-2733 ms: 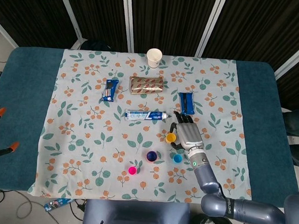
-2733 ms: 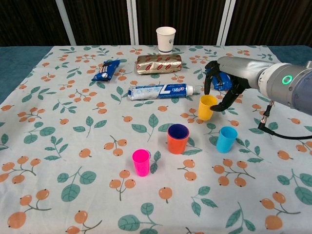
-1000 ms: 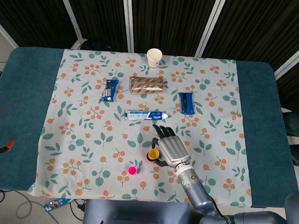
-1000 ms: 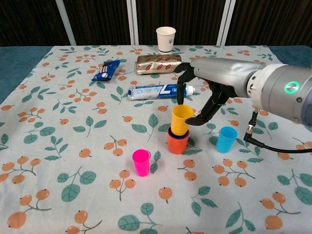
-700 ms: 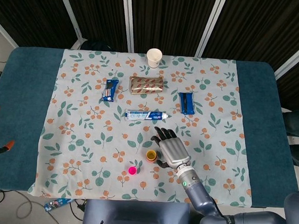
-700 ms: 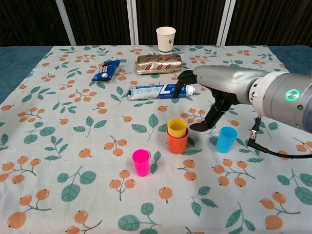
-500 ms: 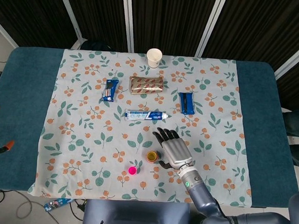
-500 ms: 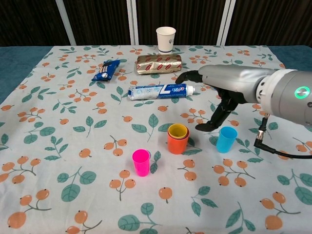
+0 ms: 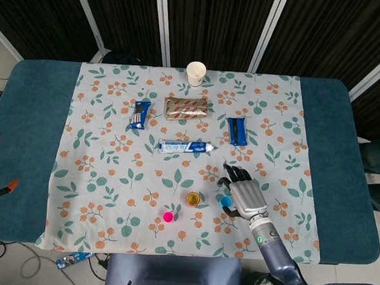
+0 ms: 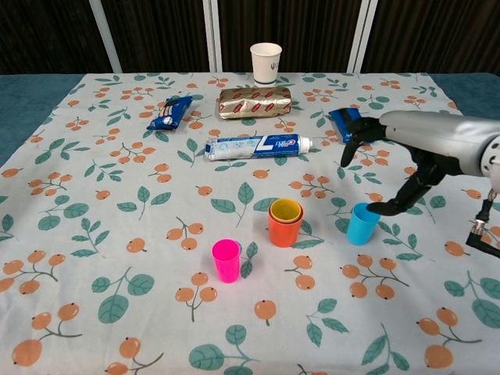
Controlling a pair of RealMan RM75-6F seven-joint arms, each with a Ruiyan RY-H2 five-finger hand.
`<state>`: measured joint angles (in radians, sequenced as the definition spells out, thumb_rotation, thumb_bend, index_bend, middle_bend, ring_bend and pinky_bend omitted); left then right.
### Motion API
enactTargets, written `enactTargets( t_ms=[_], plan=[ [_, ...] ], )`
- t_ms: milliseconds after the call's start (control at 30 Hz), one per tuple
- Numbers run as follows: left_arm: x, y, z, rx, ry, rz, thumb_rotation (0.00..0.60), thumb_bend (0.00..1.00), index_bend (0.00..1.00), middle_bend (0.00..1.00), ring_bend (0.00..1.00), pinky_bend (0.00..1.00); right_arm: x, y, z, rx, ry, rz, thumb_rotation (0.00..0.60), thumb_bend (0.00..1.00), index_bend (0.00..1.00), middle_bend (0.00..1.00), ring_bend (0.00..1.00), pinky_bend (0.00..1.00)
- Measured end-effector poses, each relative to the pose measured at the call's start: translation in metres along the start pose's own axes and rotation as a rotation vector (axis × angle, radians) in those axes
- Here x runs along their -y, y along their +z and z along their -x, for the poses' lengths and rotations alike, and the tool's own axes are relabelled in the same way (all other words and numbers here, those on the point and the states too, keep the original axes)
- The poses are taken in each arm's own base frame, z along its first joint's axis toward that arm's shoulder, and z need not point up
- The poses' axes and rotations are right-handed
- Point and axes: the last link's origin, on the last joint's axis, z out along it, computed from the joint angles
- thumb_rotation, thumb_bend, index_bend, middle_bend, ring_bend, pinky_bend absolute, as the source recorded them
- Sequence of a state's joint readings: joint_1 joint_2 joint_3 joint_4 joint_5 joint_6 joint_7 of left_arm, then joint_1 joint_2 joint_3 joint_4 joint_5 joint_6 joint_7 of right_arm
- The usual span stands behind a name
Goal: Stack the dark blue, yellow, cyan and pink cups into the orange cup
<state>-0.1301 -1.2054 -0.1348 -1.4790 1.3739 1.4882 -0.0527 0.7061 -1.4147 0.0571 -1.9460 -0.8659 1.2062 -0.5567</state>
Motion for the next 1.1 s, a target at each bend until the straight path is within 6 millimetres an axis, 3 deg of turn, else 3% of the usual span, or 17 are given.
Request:
enactTargets(
  t_ms=[500,1100],
  plan=[
    [0.0,0.0,0.001,0.008,0.005,0.001,0.6,0.12,0.11,0.01,0.0,0.0,-0.021,0.001,0.027,0.014,0.022,0.036,0.6,0.35,0.38,0.0,0.02,0.11],
    [0.0,0.001,0.003,0.019,0.008,0.003,0.6,0.12,0.11,0.01,0.0,0.0,-0.018,0.007,0.029,0.003,0.045,0.032,0.6,0.35,0.44,0.0,0.02,0.12]
  ],
)
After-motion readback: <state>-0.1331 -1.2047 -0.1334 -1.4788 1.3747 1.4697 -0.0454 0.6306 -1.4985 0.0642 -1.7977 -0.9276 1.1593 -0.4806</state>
